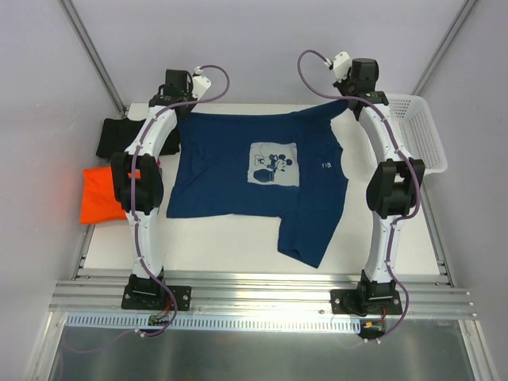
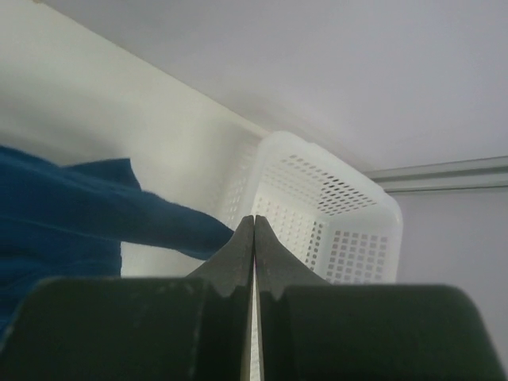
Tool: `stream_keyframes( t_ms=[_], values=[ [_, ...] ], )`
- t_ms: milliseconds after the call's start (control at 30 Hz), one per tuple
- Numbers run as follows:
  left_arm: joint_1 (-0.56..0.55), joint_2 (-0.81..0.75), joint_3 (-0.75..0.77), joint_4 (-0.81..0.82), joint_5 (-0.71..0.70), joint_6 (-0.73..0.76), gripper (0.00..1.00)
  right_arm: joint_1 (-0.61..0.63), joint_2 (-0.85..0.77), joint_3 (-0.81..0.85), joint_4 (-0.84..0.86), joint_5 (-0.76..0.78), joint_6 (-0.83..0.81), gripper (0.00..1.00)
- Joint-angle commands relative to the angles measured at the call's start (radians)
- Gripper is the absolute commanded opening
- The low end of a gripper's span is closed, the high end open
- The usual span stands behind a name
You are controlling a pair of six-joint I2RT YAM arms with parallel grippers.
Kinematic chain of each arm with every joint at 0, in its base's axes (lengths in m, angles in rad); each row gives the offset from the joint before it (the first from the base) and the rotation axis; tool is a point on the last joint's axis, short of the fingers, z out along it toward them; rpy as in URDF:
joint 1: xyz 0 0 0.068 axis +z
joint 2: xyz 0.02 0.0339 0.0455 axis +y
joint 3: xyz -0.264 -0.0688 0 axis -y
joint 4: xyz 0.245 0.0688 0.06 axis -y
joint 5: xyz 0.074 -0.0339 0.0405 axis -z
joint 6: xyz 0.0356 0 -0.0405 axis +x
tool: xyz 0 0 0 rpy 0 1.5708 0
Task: Fold and stack the t-shirts
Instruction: Fold the tshirt
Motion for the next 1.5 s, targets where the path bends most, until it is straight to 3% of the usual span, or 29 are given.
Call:
stream_keyframes(
  t_ms=[0,467,800,1200,1233,1267,1300,1333,1467],
  values=[
    [0.006,-0.051,-0.038,0.018,-0.027,0.024,0.0,0.013,-0.078,-0.045,-0.029,0.005,0.029,0.0],
    [0.013,-0.194,-0.273,0.018,-0.008,0.018,0.0,0.044,-0.319,-0.362,-0.162,-0.041,0.06,0.0],
    [0.013,-0.231,-0.374,-0.006,0.036,-0.017,0.0,0.071,-0.327,-0.434,-0.22,-0.079,0.078,0.01],
    [0.013,-0.122,-0.356,-0.103,0.038,-0.036,0.0,0.088,-0.274,-0.459,-0.248,-0.099,0.086,0.01],
    [0.013,-0.113,-0.35,-0.112,0.039,-0.036,0.04,0.09,-0.273,-0.46,-0.257,-0.101,0.084,0.01],
    [0.014,-0.11,-0.347,-0.13,0.039,-0.039,0.15,0.091,-0.27,-0.461,-0.265,-0.104,0.084,0.02],
    [0.014,-0.109,-0.344,-0.138,0.038,-0.051,0.39,0.091,-0.27,-0.461,-0.279,-0.106,0.083,0.09],
    [0.016,-0.117,-0.341,-0.144,0.038,-0.059,0.7,0.093,-0.273,-0.457,-0.285,-0.109,0.083,0.29],
    [0.023,-0.166,-0.313,-0.173,0.041,-0.111,0.82,0.093,-0.31,-0.419,-0.302,-0.109,0.095,0.53]
  ],
)
